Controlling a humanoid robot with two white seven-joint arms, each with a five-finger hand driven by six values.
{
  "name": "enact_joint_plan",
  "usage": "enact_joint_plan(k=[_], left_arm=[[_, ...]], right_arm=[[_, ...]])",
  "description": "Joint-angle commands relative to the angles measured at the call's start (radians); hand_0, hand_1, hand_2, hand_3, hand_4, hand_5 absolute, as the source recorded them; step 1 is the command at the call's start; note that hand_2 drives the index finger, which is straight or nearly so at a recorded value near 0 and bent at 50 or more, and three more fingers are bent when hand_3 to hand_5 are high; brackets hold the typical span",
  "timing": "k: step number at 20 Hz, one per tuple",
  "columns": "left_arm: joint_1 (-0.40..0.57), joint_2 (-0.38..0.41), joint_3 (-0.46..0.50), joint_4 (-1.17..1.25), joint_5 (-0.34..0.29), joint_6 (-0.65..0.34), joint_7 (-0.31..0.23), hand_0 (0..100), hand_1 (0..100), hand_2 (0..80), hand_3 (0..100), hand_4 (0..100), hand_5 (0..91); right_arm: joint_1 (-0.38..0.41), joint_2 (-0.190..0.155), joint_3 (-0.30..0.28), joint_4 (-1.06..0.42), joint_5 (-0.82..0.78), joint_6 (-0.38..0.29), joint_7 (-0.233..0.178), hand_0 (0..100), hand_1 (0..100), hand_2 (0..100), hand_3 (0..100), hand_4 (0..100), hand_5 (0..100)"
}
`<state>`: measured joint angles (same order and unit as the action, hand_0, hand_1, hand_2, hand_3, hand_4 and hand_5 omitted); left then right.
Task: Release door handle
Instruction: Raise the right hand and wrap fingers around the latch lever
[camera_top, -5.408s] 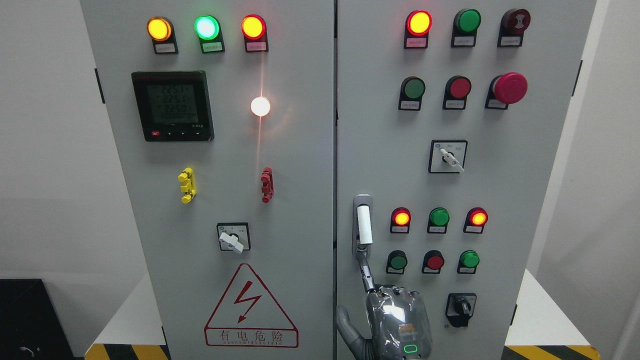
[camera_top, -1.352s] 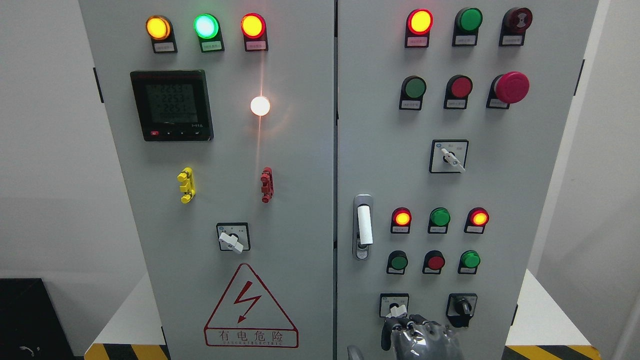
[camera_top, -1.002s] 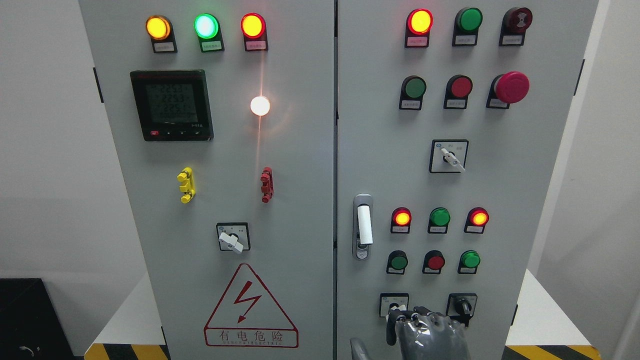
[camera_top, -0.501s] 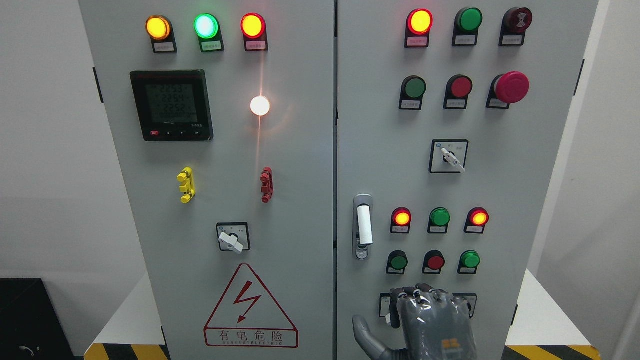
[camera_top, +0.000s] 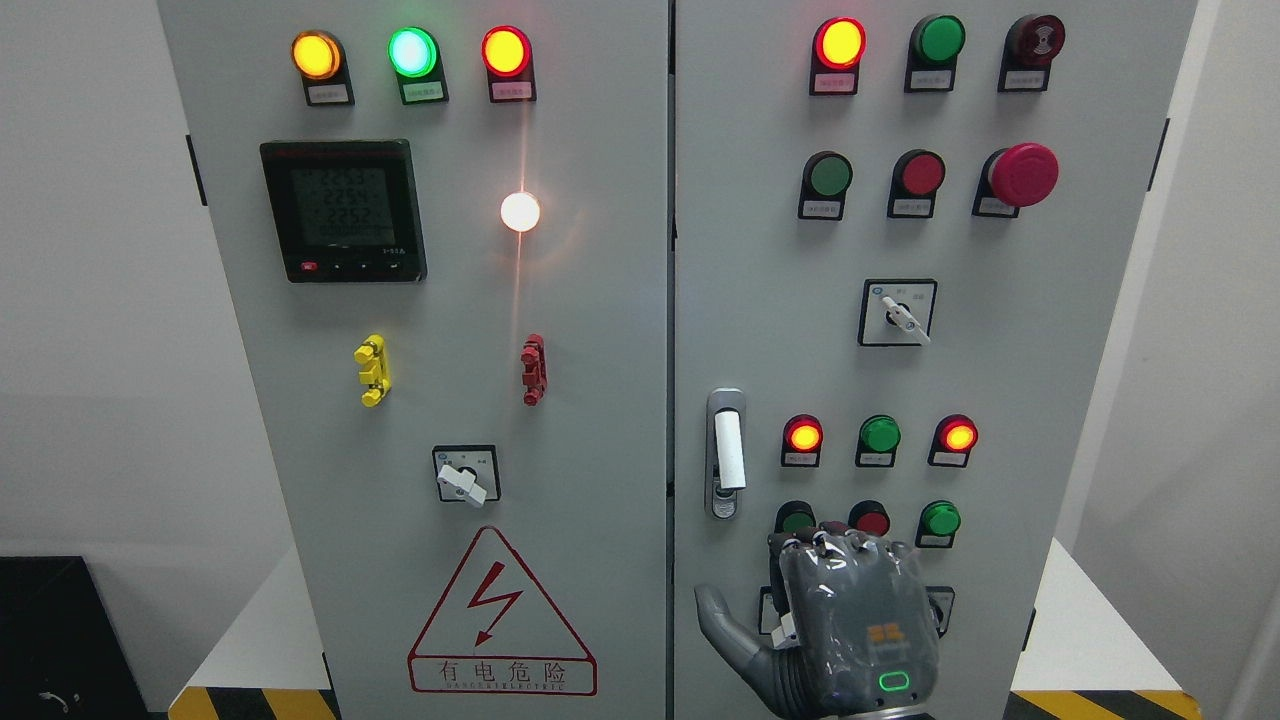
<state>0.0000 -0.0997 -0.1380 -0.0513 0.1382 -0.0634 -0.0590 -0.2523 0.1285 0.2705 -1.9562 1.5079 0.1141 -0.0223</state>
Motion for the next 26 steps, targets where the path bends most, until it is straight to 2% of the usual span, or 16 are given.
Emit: enact_joint_plan(k=[1, 16, 26], left_arm=[[0.018, 0.0, 0.0, -0.001, 0.0, 0.0, -0.001, 12, 56, 0.0, 0, 0, 0.0], [0.018, 0.0, 0.0, -0.001, 0.0, 0.0, -0.001, 12, 56, 0.0, 0, 0, 0.0], [0.018, 0.0, 0.0, -0.001, 0.0, 0.0, -0.001, 12, 56, 0.0, 0, 0, 0.0]], right_arm=[[-0.053, -0.001, -0.002, 0.072, 0.003, 0.001, 0.005, 25, 24, 90, 100, 93, 93], [-0.15, 0.003, -0.005, 0.146, 0.005, 0.009, 0.015, 27, 23, 91, 100, 94, 93], [-0.183, 0.003, -0.02, 0.177, 0.005, 0.012, 0.015, 27, 25, 91, 100, 94, 93]])
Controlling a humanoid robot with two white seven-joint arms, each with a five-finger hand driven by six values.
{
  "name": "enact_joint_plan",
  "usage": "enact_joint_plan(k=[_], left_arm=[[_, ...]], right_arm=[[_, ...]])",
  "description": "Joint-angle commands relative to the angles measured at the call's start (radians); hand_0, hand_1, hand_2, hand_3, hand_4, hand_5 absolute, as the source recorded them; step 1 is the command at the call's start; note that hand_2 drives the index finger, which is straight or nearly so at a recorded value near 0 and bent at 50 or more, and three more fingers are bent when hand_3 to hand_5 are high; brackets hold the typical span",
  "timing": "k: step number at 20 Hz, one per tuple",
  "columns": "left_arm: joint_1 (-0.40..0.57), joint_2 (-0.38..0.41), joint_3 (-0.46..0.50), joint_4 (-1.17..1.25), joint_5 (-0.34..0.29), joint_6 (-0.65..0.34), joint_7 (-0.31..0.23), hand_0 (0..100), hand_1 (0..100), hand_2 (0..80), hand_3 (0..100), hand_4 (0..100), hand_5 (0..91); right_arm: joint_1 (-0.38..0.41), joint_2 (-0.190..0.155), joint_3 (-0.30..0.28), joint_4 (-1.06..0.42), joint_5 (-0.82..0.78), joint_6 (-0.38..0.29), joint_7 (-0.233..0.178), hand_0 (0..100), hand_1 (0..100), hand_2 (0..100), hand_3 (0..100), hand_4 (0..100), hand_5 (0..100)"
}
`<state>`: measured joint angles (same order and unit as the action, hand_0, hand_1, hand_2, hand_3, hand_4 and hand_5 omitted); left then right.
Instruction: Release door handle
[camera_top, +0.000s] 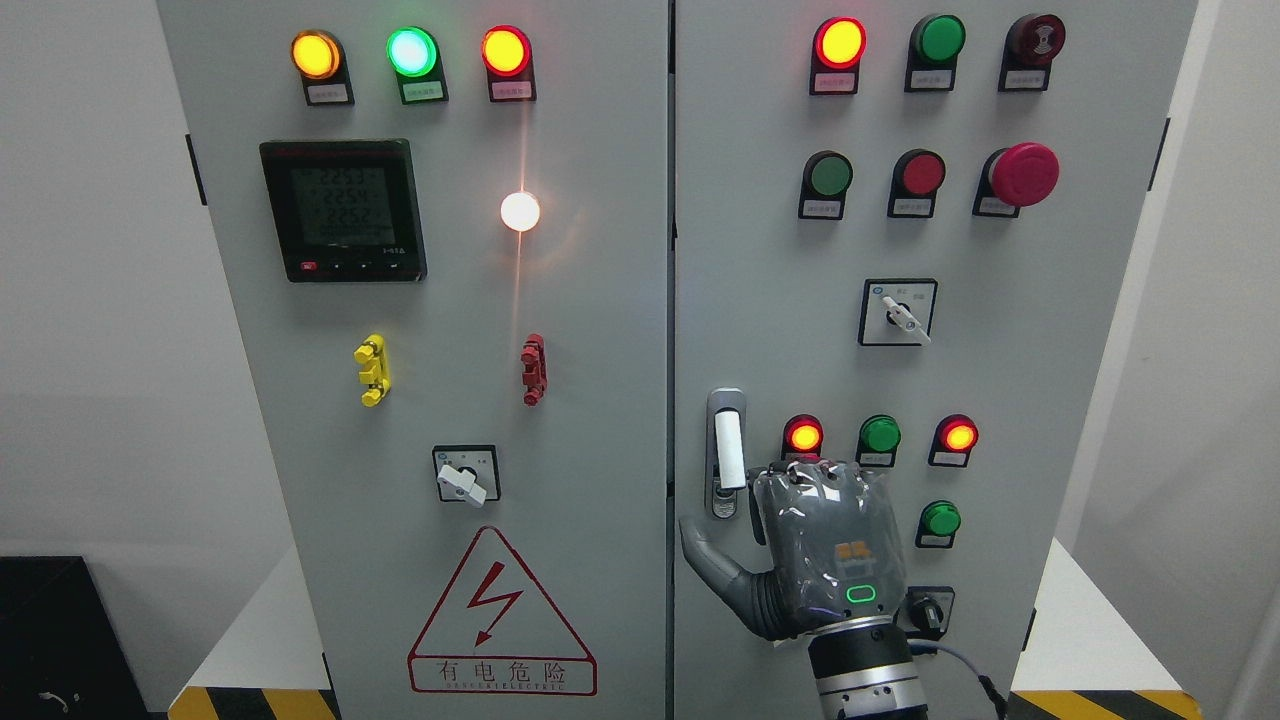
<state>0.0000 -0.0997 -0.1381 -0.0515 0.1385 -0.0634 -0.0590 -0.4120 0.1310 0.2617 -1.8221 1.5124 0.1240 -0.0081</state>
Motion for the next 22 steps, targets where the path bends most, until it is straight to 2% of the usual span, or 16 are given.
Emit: enact_joint_plan(k=[1, 22], left_arm=[[0.018, 0.0, 0.0, 0.001, 0.0, 0.0, -0.001, 12, 56, 0.0, 0, 0, 0.0], [0.018, 0.0, 0.0, -0.001, 0.0, 0.0, -0.001, 12, 56, 0.0, 0, 0, 0.0]], right_arm=[[-0.03, 0.002, -0.016, 0.044, 0.0, 0.002, 0.0, 28, 25, 91, 100, 94, 93], [-0.047, 0.009, -0.029, 0.06, 0.0, 0.005, -0.001, 34, 26, 91, 100, 94, 93]])
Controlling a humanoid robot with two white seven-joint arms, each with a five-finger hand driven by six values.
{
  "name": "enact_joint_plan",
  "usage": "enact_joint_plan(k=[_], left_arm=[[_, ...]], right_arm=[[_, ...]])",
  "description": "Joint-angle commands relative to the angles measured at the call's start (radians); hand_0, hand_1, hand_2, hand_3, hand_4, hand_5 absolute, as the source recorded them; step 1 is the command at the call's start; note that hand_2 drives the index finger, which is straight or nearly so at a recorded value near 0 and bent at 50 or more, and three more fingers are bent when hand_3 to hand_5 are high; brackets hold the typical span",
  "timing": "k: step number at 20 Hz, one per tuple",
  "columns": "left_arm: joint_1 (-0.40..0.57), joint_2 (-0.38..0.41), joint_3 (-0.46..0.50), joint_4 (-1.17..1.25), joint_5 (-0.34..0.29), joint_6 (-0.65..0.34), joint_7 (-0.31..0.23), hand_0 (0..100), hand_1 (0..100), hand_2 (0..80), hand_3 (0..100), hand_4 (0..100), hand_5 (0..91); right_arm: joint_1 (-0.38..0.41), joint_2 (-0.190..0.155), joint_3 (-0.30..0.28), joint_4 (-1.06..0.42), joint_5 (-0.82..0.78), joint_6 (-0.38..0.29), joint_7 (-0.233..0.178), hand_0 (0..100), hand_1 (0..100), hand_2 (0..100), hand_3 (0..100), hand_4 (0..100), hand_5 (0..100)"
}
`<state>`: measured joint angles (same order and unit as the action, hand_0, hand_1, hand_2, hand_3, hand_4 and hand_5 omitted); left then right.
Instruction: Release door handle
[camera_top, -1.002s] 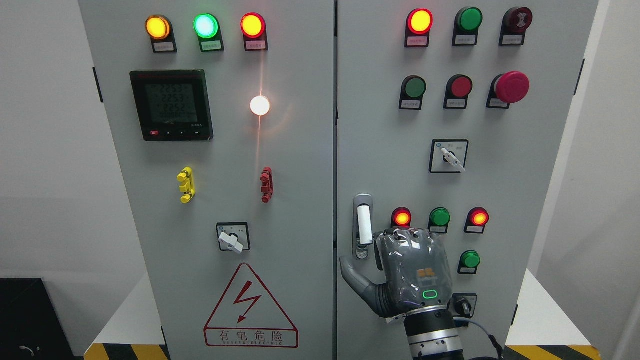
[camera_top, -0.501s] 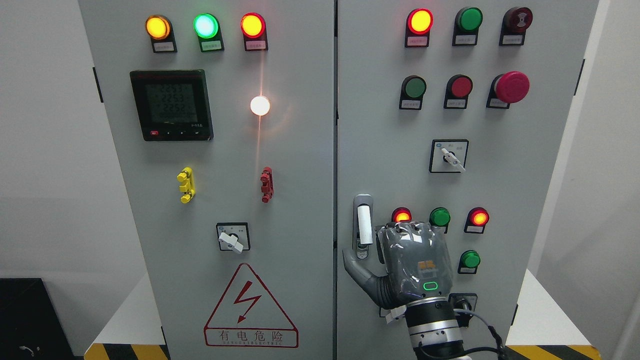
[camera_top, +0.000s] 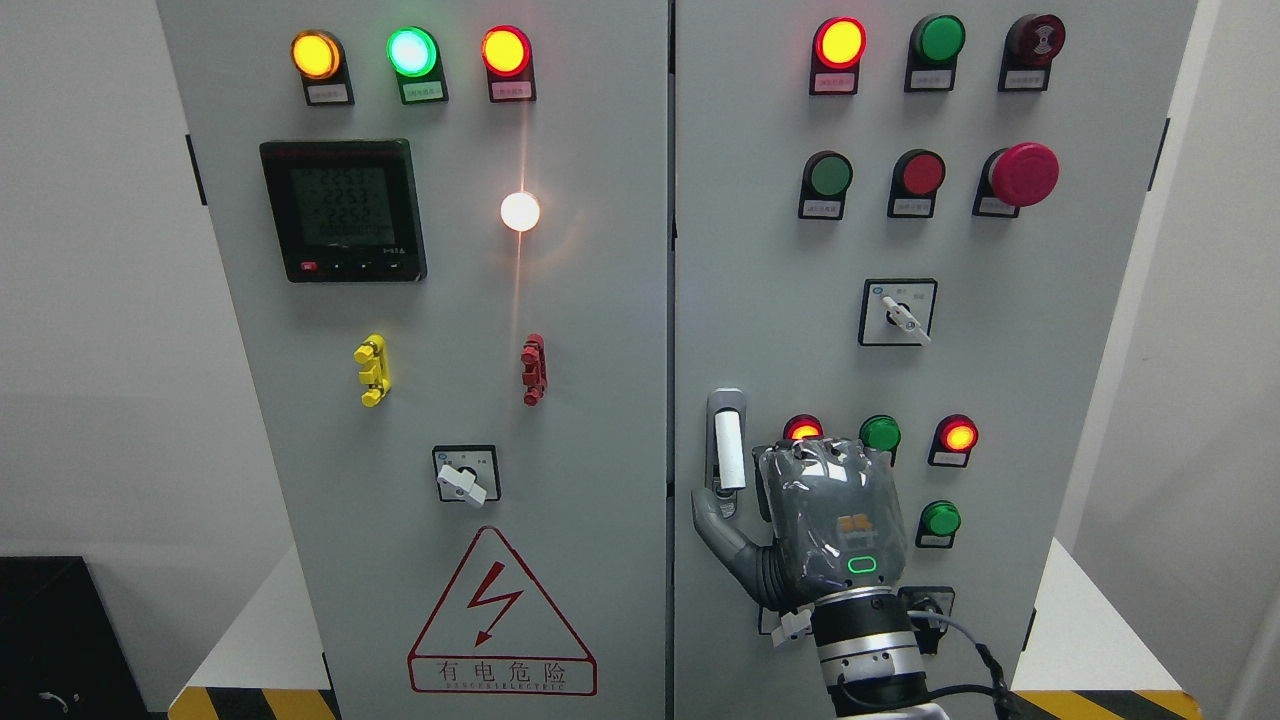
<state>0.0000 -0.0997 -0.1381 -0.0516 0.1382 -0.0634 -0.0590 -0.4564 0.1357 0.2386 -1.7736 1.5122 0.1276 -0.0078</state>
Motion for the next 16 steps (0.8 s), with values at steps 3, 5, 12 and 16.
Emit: enact_joint_plan(k=[3, 5, 12, 16], left_arm=[[0.018, 0.0, 0.0, 0.001, 0.0, 0.0, -0.001, 12, 56, 0.0, 0, 0, 0.0], [0.018, 0.0, 0.0, 0.001, 0.0, 0.0, -0.001, 12, 56, 0.0, 0, 0, 0.0], [0.018, 0.0, 0.0, -0.001, 0.0, 0.0, -0.001, 12, 56, 0.0, 0, 0, 0.0], [0.018, 0.0, 0.0, -0.001, 0.0, 0.0, -0.001, 12, 56, 0.0, 0, 0, 0.0]], right_arm=[[-0.002, 0.004, -0.007, 0.011, -0.001, 0.001, -0.001, 35, 26, 92, 100, 94, 93], [-0.002, 0.004, -0.007, 0.009, -0.001, 0.001, -0.001, 35, 26, 91, 100, 94, 93], [0.001, 0.005, -0.013, 0.008, -0.001, 0.001, -0.005, 39, 25, 91, 100, 94, 93], [0.002, 0.005, -0.013, 0.008, -0.001, 0.001, -0.005, 40, 26, 91, 100, 94, 93]])
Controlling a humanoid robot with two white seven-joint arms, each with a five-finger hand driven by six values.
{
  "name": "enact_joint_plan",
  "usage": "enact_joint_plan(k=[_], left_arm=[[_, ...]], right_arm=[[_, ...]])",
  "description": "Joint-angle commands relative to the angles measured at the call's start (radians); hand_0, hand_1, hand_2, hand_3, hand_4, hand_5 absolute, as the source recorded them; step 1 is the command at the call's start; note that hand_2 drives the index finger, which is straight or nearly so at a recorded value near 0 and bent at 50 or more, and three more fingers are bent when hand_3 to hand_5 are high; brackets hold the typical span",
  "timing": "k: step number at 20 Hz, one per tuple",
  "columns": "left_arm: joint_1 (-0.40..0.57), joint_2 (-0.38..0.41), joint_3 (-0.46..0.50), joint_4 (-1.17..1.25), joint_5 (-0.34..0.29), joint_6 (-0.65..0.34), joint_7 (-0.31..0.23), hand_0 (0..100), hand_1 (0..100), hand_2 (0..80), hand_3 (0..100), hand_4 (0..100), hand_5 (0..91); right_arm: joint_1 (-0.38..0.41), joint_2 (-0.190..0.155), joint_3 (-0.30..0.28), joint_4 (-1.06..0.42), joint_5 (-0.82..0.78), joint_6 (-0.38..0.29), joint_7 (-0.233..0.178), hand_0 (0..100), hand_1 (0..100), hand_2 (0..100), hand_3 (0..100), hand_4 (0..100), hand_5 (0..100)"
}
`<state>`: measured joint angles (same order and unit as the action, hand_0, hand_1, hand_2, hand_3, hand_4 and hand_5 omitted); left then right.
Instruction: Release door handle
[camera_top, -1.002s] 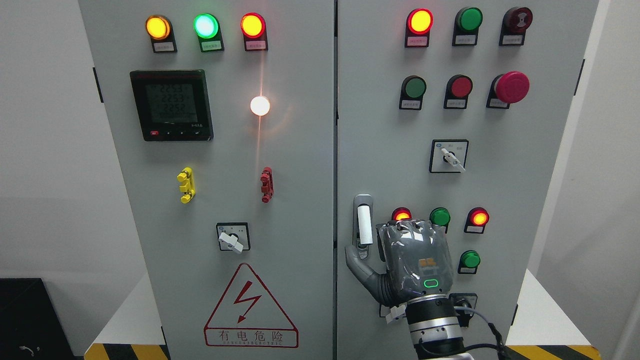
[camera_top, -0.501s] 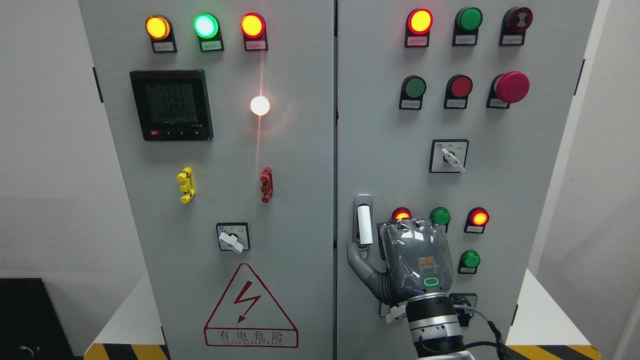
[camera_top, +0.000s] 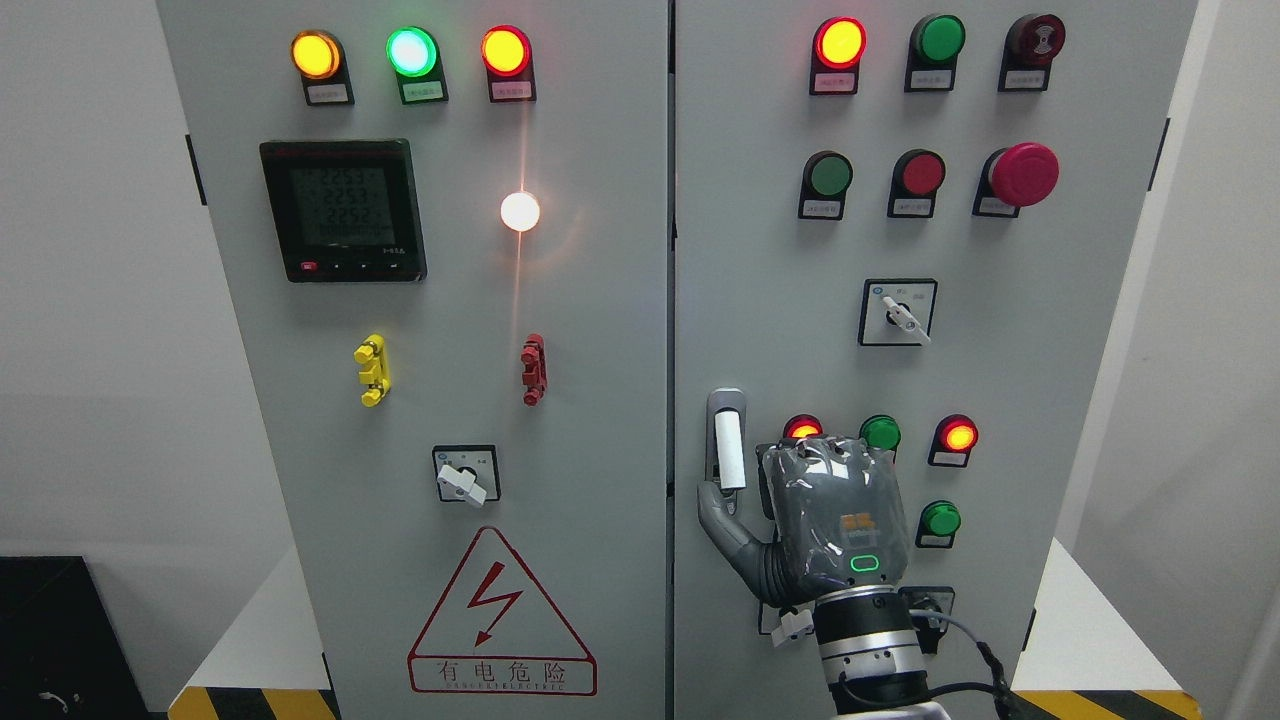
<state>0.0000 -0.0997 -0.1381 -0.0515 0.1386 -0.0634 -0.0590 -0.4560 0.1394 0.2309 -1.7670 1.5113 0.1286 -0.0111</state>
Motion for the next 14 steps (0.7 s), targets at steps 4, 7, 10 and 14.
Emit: enact_joint_plan(k=[4, 7, 10, 14], left_arm=[[0.018, 0.0, 0.0, 0.001, 0.001, 0.0, -0.001, 12, 56, 0.0, 0, 0, 0.0], [0.018, 0.0, 0.0, 0.001, -0.001, 0.0, -0.001, 12, 56, 0.0, 0, 0, 0.0], [0.018, 0.0, 0.0, -0.001, 0.001, 0.0, -0.001, 12, 56, 0.0, 0, 0, 0.0], [0.018, 0.0, 0.0, 0.001, -0.001, 0.0, -0.001, 12, 56, 0.0, 0, 0, 0.0]], right_arm=[[0.0, 0.002, -0.007, 0.001, 0.0, 0.002, -0.001, 41, 27, 92, 100, 94, 93], [0.0, 0.0, -0.005, 0.001, 0.0, 0.016, 0.0, 41, 27, 92, 100, 94, 93], [0.0, 0.0, -0.007, 0.001, 0.0, 0.016, 0.0, 43, 27, 92, 100, 94, 93], [0.0, 0.0, -0.007, 0.001, 0.0, 0.019, 0.0, 43, 29, 92, 100, 94, 93]])
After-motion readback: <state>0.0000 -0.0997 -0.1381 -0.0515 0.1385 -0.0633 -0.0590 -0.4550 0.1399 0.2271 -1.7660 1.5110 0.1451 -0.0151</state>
